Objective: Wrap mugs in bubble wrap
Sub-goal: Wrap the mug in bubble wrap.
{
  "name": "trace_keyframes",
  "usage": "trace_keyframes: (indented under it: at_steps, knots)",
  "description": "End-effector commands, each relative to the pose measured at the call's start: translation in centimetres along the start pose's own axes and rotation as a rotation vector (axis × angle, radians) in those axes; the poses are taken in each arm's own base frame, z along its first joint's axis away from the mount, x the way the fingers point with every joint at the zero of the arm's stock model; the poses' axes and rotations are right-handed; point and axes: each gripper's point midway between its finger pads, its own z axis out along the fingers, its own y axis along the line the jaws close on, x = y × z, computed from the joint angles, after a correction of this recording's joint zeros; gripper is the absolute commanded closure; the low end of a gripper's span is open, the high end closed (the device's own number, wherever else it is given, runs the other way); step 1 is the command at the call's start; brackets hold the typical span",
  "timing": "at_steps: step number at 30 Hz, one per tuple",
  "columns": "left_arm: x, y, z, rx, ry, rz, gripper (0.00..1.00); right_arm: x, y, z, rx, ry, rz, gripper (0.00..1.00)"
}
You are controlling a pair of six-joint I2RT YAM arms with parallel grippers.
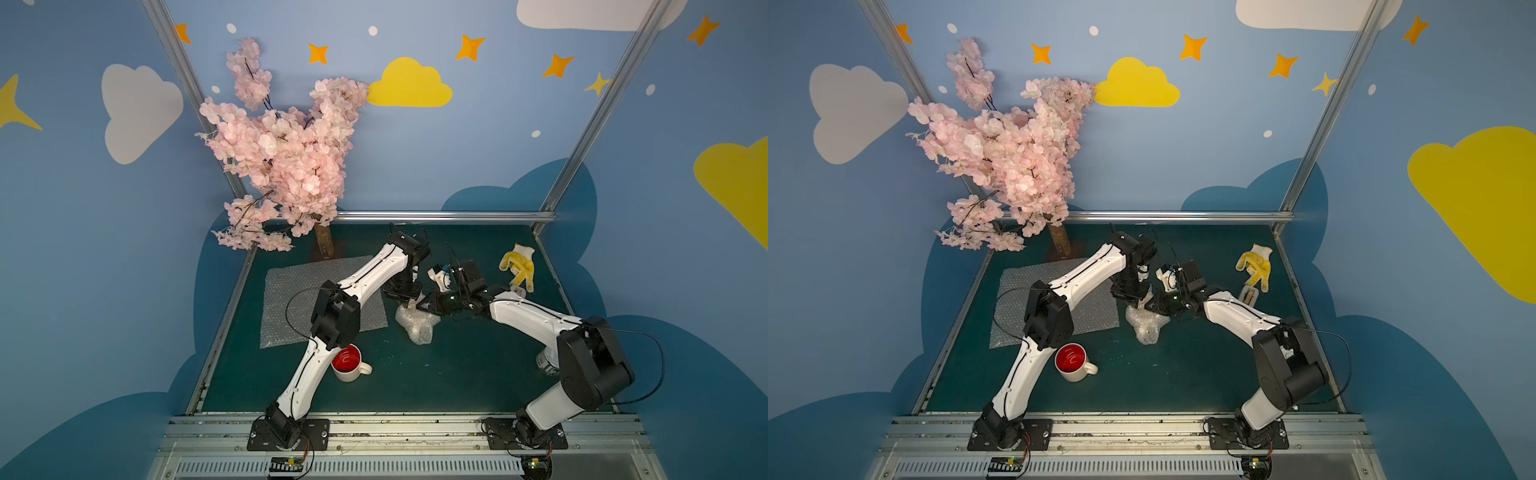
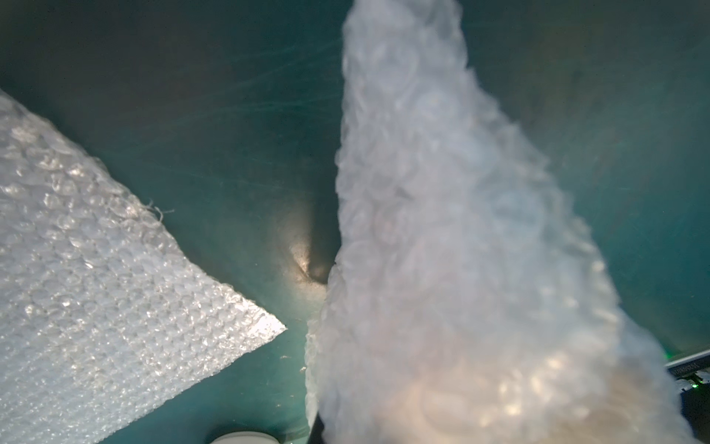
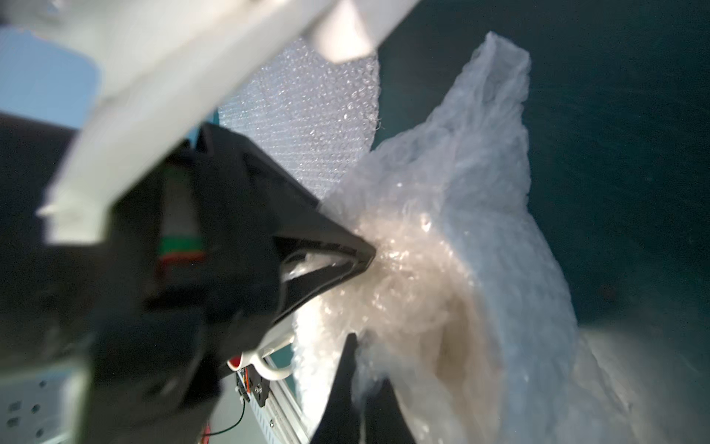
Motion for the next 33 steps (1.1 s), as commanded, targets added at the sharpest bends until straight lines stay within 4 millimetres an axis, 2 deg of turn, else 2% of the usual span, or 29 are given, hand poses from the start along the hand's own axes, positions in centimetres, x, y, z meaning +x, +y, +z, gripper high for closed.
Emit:
trace_keyframes:
  at_steps: [1, 6, 11, 13, 16, 20, 26, 30, 33]
  knots:
    - [-0.7, -2.9, -0.1, 0.089, -0.046, 0.113, 0.97, -3.6, -0.4, 1.0, 0.046, -0.11, -0.037, 1.0]
    - [-1.0, -3.1, 0.0, 0.096, -0.06, 0.161, 0.97, -4.0, -2.0, 2.1, 0.152, -0.062, 0.022, 1.0]
    - [-1.6, -2.9, -0.4, 0.081, -0.093, 0.191, 0.97, -2.6, -4.9, 1.6, 0.392, 0.012, 0.116, 1.0]
    - [-2.0, -2.9, -0.8, 0.09, -0.115, 0.19, 0.94, -2.1, -5.6, 1.8, 0.433, 0.029, 0.144, 1.0]
    - [-2.3, -2.5, -1.3, 0.089, -0.127, 0.172, 0.84, -1.3, -6.6, 2.3, 0.455, 0.052, 0.189, 1.0]
    - [-2.3, -1.6, -2.5, 0.102, -0.135, 0.14, 0.69, -1.1, -6.8, 2.9, 0.438, 0.042, 0.245, 1.0]
    - [-2.6, -1.2, -5.6, 0.125, -0.207, 0.124, 0.53, -1.5, -6.0, 3.9, 0.419, 0.042, 0.276, 1.0]
    - [-2.4, -0.1, -6.2, 0.108, -0.208, 0.097, 0.5, -2.0, -5.4, 3.8, 0.415, 0.025, 0.276, 1.0]
    - [-2.1, 0.8, -7.0, 0.106, -0.212, 0.056, 0.48, -2.2, -5.6, 3.8, 0.434, 0.02, 0.288, 1.0]
